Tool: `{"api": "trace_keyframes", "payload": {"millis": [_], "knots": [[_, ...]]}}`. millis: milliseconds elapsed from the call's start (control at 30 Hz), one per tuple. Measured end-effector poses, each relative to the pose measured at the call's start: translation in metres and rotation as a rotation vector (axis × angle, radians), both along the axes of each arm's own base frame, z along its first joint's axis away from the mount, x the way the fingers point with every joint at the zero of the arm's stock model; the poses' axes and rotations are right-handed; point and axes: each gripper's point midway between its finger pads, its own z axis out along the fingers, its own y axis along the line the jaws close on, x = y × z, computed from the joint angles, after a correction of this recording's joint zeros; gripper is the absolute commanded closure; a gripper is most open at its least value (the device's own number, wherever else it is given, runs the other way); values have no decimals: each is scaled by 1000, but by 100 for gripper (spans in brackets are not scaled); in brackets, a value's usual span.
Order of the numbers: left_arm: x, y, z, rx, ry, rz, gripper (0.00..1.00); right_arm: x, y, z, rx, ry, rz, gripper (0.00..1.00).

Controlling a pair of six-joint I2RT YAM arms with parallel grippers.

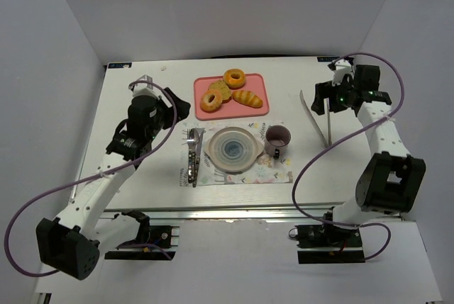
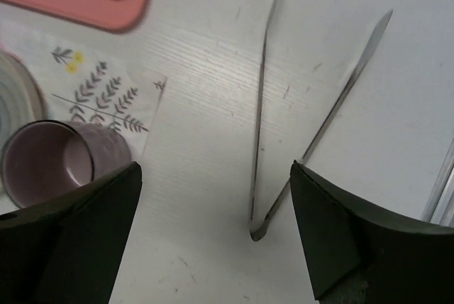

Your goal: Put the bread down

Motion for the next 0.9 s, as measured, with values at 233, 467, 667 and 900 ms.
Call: {"api": "trace_keyframes", "payload": {"millis": [233, 467, 667, 900], "knots": [[-24, 9, -15, -45, 16, 27, 17, -3, -17, -69, -70, 200, -42, 11], [-37, 20, -21, -63, 26, 71, 15, -1, -35, -113, -141, 312, -95, 11], [-41, 25, -22, -82, 25, 105, 15, -7, -45, -150, -183, 414, -136, 14], [-40, 25, -29, -75, 49, 112, 15, 12, -49, -165, -175, 427, -184, 22]]}}
